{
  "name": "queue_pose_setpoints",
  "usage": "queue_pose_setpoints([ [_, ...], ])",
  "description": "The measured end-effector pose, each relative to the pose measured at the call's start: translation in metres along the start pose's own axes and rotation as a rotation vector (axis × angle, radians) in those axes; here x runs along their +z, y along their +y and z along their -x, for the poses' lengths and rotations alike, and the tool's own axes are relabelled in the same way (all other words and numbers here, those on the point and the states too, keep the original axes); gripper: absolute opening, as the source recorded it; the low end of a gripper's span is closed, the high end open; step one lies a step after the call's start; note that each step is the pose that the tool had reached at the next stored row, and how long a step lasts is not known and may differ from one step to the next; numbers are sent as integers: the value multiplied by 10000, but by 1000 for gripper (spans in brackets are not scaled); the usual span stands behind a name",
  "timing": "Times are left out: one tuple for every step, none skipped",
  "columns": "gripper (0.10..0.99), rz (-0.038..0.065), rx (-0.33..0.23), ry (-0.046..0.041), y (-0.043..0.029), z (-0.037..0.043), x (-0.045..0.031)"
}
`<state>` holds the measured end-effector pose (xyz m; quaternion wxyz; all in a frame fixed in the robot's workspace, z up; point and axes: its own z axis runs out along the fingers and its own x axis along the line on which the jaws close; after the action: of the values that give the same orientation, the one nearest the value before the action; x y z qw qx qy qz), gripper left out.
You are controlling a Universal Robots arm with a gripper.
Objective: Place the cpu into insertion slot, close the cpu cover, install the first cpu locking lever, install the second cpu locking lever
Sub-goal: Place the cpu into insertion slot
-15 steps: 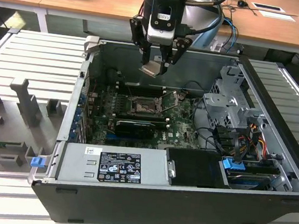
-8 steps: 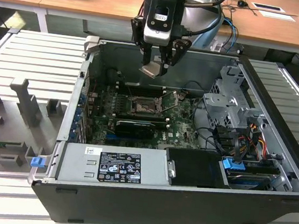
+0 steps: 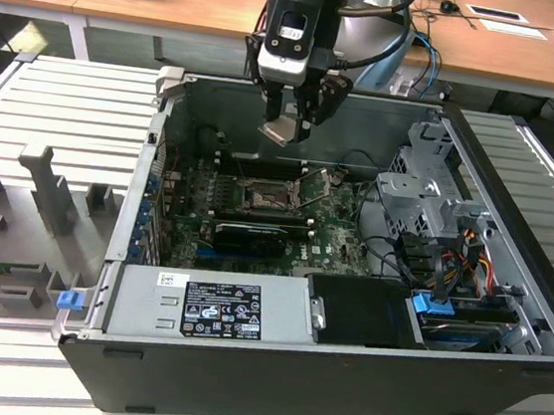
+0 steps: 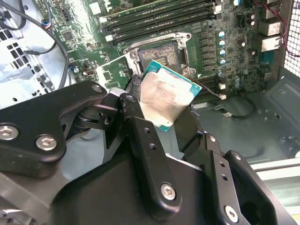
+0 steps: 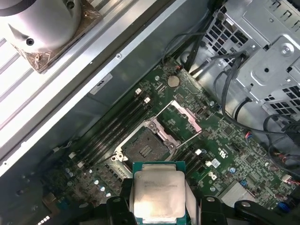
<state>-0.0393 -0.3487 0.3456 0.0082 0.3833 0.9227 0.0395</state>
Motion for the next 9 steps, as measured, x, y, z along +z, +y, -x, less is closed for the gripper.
queue_pose_setpoints([
  [529,1,64,-5,0,0,1],
  [529,2,137,-11,0,0,3],
  [529,3,236,-19,0,0,6],
  [529,5,353,-28,-1,0,9],
  [529,6,424,-34,-1,0,10],
  [529,8,505,-40,-1,0,12],
  [529,10,644,-51,-1,0,16],
  [529,11,764,-61,-2,0,18],
  [529,13,856,-68,-2,0,20],
])
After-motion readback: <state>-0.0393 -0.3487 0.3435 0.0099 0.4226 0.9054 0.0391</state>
